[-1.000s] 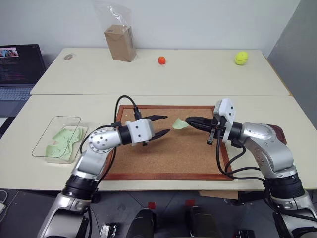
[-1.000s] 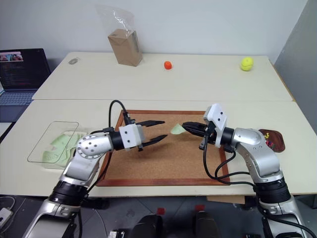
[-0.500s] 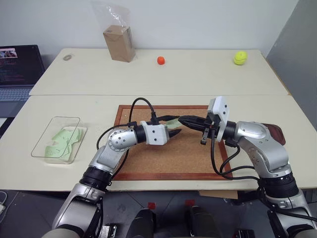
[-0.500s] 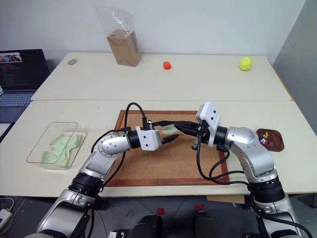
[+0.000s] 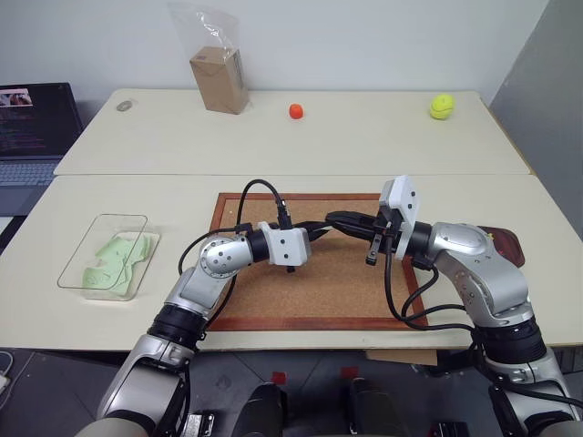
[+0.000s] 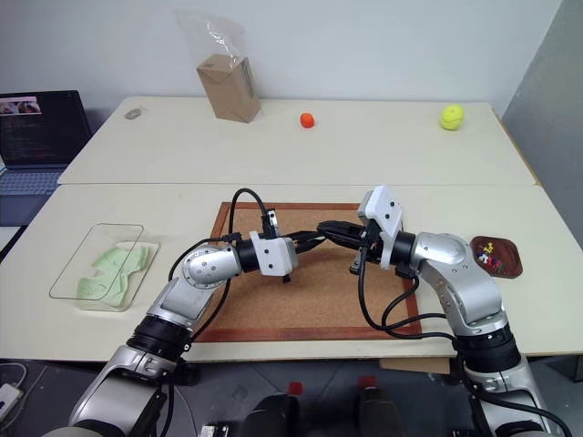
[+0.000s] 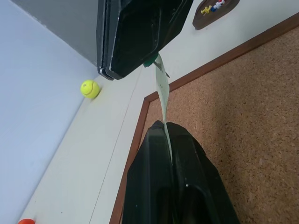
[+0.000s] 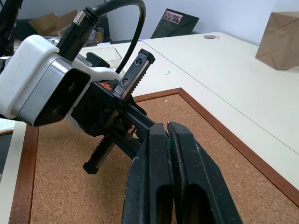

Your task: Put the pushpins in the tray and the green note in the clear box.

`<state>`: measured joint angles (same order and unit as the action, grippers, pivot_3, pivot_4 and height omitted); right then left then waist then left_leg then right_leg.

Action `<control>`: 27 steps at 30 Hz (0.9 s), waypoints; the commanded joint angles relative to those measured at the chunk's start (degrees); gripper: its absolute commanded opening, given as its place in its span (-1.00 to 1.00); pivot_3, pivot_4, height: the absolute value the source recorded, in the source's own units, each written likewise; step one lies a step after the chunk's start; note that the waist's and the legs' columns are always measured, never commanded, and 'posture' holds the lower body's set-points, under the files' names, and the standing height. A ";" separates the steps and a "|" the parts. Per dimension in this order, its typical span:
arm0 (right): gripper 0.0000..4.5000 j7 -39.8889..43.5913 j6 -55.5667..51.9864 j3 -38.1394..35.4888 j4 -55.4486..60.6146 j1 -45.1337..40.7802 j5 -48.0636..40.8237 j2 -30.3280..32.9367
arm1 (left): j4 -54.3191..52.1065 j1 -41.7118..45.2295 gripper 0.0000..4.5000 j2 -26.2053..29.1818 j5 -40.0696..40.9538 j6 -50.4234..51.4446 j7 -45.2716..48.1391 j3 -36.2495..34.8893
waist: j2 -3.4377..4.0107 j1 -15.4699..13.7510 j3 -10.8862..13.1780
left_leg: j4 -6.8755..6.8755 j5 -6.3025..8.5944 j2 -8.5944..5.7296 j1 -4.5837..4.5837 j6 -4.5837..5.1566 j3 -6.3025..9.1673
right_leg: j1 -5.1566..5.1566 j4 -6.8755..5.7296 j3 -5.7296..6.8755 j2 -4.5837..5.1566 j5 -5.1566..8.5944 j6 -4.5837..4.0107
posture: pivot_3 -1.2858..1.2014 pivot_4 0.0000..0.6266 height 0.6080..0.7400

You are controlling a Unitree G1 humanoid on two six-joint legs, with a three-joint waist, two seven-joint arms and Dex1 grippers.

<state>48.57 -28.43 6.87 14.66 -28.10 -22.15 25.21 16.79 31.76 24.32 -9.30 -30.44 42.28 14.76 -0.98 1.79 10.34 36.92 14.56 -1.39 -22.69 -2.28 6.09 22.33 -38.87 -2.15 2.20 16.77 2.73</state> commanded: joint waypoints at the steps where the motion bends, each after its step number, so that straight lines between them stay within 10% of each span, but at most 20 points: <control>1: -1.00 -0.24 -0.62 -0.72 1.77 -1.01 -1.65 -0.26 | -0.75 1.20 -1.00 0.71 -2.28 -4.64 -2.78 -0.04 | 0.00 0.00 0.00 | 0.00 0.00 0.00 0.00 0.00 0.00 | 0.00 0.00 0.00 0.00 0.00 0.00 | 0.03 -0.52 1.00; 17: -1.00 -0.60 -2.60 -2.28 0.76 -2.75 -3.41 0.35 | 11.95 7.71 -1.00 6.40 -17.48 -23.90 -15.02 3.38 | 0.00 -0.03 0.00 | 0.01 0.00 -0.02 0.01 0.00 0.00 | 0.01 -0.07 0.02 0.00 0.00 0.00 | 0.03 -0.52 1.00; 22: -1.00 -3.40 -4.48 -6.08 2.13 -0.86 -4.31 1.56 | 7.82 6.37 -1.00 3.35 -2.14 -12.73 -5.28 2.89 | 0.00 -0.02 0.00 | 0.03 0.00 -0.02 0.01 0.00 0.00 | 0.01 -0.09 0.02 0.00 0.00 0.00 | 0.03 -0.52 1.00; 27: -1.00 -9.72 -5.17 -12.73 4.90 6.35 -1.98 5.30 | -8.85 3.80 -1.00 0.83 22.16 19.58 10.26 2.47 | -0.01 -0.18 0.00 | 0.05 0.00 -0.06 -0.11 0.00 0.13 | 0.00 -0.08 0.05 0.02 0.00 0.00 | 0.03 -0.52 1.00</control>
<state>41.59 -33.83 -1.97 16.41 -24.02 -25.24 29.40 15.32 34.91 25.55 3.69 -22.74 47.74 18.13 -0.99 1.62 10.34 36.98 14.56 -1.47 -22.82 -2.27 6.23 22.34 -38.94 -2.10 2.22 16.77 2.73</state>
